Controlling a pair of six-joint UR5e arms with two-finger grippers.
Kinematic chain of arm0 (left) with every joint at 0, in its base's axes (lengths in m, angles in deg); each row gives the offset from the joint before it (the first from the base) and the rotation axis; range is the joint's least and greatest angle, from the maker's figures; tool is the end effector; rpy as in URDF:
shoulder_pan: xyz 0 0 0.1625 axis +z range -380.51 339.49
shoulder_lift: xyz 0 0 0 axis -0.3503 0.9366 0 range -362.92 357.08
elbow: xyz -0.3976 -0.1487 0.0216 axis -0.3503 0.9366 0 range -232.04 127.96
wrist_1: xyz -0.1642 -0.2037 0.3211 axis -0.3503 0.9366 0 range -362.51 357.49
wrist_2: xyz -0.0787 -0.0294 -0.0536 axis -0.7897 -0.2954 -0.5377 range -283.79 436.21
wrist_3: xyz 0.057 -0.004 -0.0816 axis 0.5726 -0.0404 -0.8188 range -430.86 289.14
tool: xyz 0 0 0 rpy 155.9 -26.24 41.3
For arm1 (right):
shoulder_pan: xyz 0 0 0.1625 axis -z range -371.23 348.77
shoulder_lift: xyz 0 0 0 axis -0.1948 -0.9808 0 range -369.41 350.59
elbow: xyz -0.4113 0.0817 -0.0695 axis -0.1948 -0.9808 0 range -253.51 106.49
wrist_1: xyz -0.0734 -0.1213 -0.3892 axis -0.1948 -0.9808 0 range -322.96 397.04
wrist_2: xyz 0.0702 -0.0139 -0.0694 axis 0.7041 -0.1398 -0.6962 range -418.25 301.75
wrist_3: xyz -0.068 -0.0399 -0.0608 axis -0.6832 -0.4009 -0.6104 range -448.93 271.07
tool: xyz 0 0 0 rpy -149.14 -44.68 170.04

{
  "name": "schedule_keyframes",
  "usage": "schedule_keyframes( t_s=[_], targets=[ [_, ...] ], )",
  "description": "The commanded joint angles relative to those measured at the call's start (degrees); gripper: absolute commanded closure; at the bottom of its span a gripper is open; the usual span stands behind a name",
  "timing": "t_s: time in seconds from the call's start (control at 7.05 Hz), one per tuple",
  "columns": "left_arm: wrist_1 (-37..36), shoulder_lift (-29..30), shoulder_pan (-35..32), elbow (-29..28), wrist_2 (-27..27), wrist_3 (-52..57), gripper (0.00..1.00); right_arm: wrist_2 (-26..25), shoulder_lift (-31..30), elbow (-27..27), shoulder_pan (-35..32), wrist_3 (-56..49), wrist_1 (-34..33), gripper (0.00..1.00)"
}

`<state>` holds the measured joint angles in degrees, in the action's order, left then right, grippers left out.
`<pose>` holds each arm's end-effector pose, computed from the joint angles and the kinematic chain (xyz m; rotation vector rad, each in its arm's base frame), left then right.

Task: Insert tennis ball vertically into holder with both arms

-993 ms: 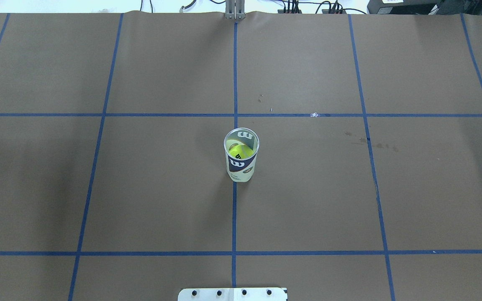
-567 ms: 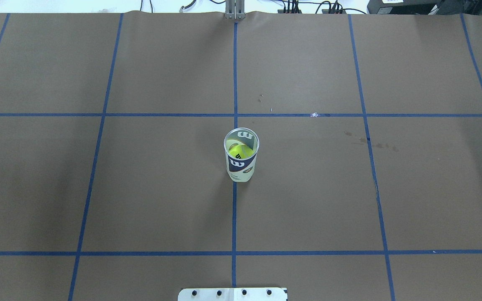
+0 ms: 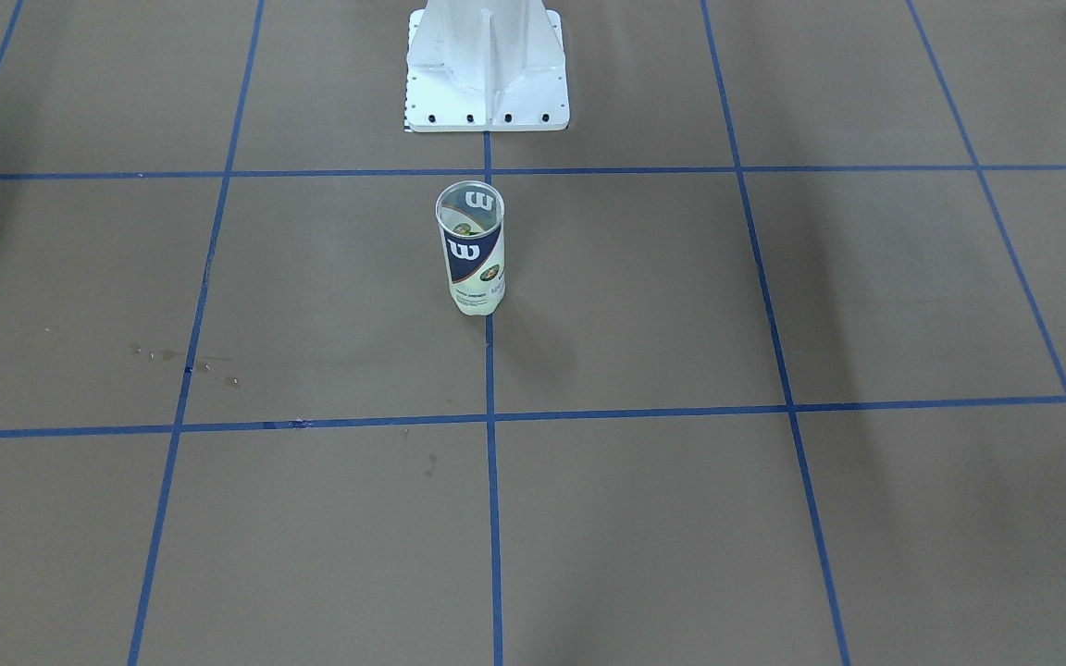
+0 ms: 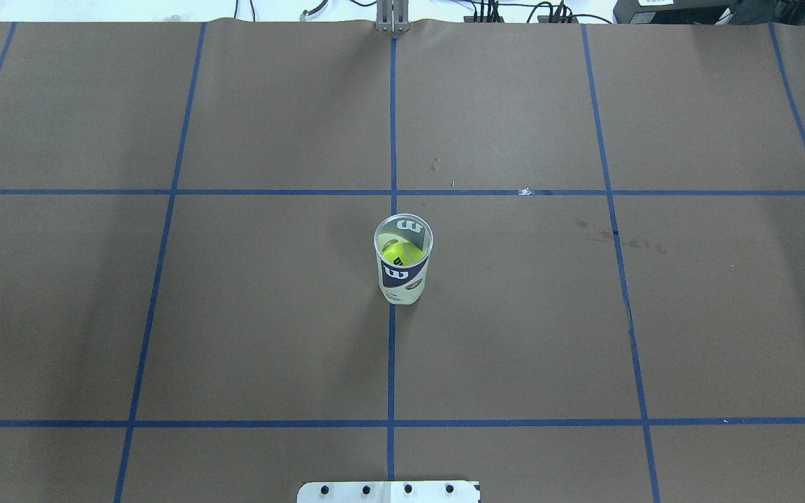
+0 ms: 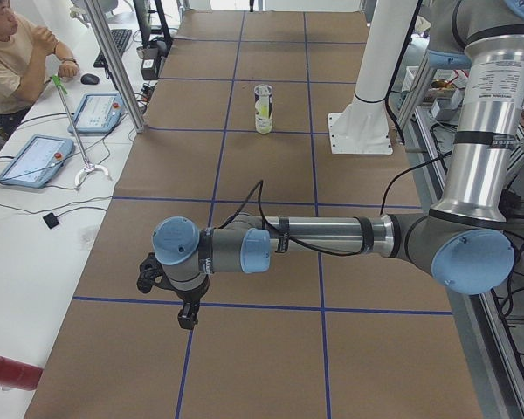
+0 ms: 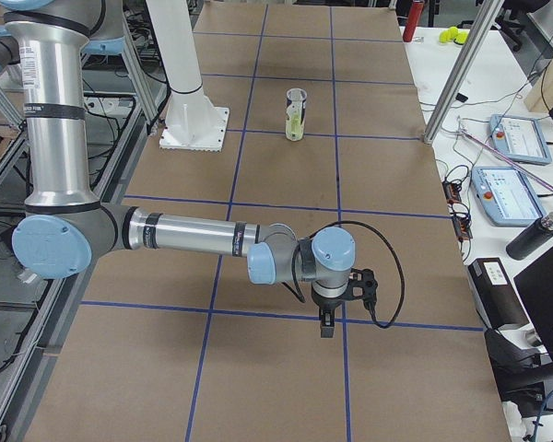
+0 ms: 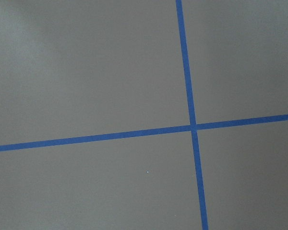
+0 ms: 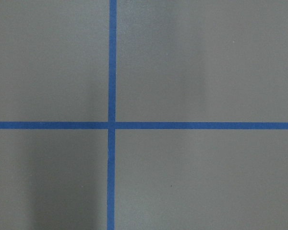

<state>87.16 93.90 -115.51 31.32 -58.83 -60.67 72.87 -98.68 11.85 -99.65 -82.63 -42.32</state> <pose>-0.1098 -0.5346 0.6539 0.1015 0.7798 0.0848 0.0538 -0.5062 0.6771 0.0626 -0.7227 0.0366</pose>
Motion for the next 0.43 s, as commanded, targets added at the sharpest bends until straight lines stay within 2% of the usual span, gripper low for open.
schedule_keyframes(
  t_s=[0.0, 0.28],
  targets=[
    [0.76, -0.23, -0.09, 0.14, -0.14, 0.09, 0.00, 0.19, -0.28, -0.01, 0.00, -0.07, 0.26, 0.00],
    [0.76, -0.23, -0.09, 0.58, -0.31, 0.09, 0.00, 0.19, -0.64, -0.10, 0.00, -0.15, 0.44, 0.00]
  ],
)
